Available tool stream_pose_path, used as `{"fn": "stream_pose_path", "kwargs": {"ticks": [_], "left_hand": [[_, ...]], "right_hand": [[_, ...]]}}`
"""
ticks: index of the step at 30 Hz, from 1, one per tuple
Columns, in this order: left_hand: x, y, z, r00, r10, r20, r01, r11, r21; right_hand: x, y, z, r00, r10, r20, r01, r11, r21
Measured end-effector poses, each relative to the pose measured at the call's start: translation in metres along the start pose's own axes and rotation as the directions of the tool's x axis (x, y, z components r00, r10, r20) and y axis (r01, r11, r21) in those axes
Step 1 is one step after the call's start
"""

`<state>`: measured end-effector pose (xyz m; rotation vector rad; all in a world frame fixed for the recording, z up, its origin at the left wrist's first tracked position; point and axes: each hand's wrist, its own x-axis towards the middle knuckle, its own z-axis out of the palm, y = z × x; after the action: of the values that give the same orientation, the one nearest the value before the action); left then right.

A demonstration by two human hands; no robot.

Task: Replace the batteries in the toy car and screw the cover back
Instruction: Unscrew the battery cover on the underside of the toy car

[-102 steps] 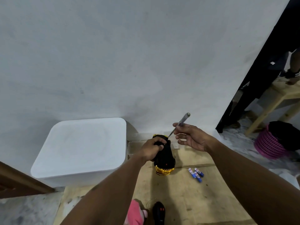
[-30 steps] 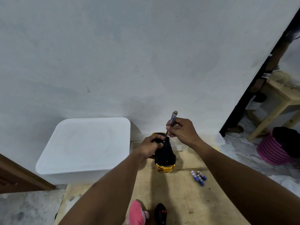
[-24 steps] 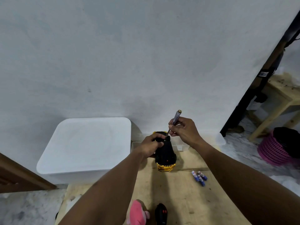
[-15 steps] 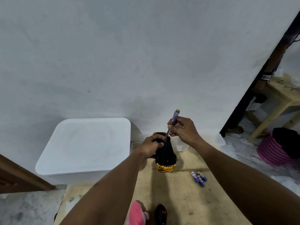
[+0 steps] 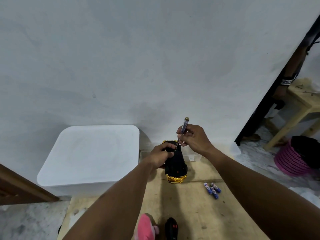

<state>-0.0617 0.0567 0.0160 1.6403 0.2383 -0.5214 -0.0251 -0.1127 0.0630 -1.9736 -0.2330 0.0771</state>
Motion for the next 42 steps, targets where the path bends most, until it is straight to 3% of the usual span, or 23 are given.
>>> {"fn": "stream_pose_path", "kwargs": {"ticks": [11,20,26,42], "left_hand": [[0.005,-0.005,-0.003,1.000,0.017,-0.011,-0.018,1.000,-0.007],[0.005,-0.001,-0.001,0.999,0.041,-0.011,-0.041,0.999,-0.020],[0.004,-0.004,-0.006,0.999,0.037,-0.023,-0.037,0.999,-0.015],[0.004,-0.001,-0.011,0.999,0.046,-0.028,-0.046,0.999,-0.022]], "right_hand": [[0.003,0.001,0.003,0.999,-0.044,0.003,0.044,0.997,-0.057],[0.004,0.009,0.010,0.981,-0.122,-0.150,0.106,0.988,-0.114],[0.002,0.005,0.009,0.995,-0.047,-0.092,0.044,0.999,-0.029],[0.001,0.000,0.008,0.994,-0.047,-0.102,0.048,0.999,0.006]]}}
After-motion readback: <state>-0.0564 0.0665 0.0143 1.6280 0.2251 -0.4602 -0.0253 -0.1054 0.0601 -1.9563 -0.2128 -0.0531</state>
